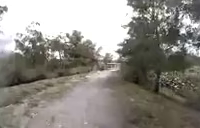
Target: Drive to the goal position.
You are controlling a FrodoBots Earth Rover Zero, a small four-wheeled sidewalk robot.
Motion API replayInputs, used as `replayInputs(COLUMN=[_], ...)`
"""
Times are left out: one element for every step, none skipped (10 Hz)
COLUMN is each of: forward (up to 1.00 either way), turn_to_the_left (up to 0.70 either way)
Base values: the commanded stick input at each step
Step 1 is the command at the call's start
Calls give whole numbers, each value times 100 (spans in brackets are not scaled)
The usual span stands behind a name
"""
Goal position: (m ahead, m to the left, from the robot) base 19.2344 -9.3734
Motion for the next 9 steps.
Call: replayInputs(forward=[100,100,100,100,100,100,100,100,100], turn_to_the_left=[0,0,0,0,0,0,0,0,0])
